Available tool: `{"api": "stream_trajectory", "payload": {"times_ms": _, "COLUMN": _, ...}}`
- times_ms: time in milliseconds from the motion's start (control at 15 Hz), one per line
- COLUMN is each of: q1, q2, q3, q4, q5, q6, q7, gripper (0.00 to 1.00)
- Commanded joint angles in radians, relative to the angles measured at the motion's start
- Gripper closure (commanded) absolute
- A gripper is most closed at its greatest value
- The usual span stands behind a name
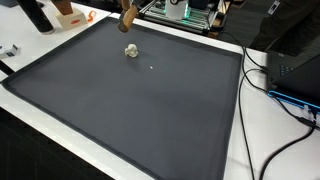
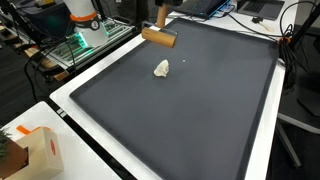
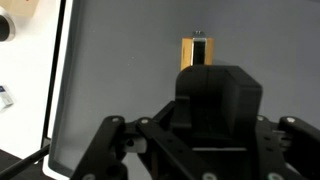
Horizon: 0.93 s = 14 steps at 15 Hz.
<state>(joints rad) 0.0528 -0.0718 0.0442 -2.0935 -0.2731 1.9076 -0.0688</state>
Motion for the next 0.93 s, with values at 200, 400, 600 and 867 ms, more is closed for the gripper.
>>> {"api": "stream_trajectory", "payload": {"times_ms": 200, "q1": -0.003, "q2": -0.016, "q3": -0.007, "q4": 0.001, "q5": 0.049, "q6": -0.002, "q7": -0.090, "gripper": 0.54}}
{"api": "stream_trajectory", "payload": {"times_ms": 400, "q1": -0.003, "q2": -0.016, "q3": -0.007, "q4": 0.001, "q5": 0.049, "q6": -0.002, "q7": -0.093, "gripper": 0.54}}
{"api": "stream_trajectory", "payload": {"times_ms": 600, "q1": -0.003, "q2": -0.016, "q3": -0.007, "q4": 0.001, "q5": 0.050, "q6": -0.002, "q7": -0.094, "gripper": 0.54}}
{"api": "stream_trajectory", "payload": {"times_ms": 867, "q1": -0.003, "q2": 0.024, "q3": -0.012, "q4": -0.018, "q5": 0.049, "q6": 0.055, "q7": -0.179, "gripper": 0.79}}
